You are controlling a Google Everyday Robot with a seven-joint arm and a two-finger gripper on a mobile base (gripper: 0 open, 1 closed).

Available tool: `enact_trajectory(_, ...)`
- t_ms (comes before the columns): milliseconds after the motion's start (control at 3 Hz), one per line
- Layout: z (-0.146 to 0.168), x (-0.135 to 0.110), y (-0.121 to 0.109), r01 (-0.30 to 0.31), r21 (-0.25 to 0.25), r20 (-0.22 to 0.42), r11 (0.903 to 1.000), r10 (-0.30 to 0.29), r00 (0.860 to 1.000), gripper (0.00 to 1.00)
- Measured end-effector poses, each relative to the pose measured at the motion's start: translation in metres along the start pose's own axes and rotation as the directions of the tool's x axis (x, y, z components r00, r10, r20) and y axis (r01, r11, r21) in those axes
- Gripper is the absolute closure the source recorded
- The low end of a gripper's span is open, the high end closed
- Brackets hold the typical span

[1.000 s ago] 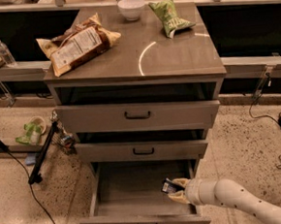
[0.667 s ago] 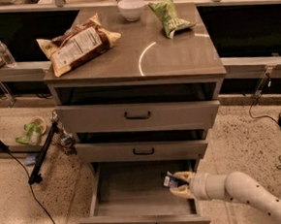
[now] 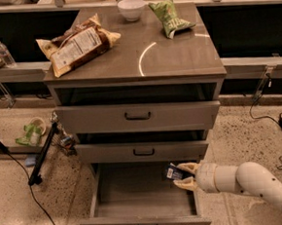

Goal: Pick rxbar blueberry from bottom drawer and place on counter

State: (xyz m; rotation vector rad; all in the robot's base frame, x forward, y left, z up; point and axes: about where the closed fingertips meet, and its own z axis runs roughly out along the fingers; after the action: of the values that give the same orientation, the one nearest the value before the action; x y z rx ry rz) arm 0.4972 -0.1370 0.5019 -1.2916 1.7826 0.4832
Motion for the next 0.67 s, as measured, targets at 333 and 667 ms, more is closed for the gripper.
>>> enact_trajectory(333,-0.005,-0.002,0.002,-0.001,0.002,0.02,1.0,0.001,1.0,1.0)
enact_trajectory(667,-0.053,-0.039,0.008,0.061,0.004,0.054,0.9981,-0.061,0.997,1.0)
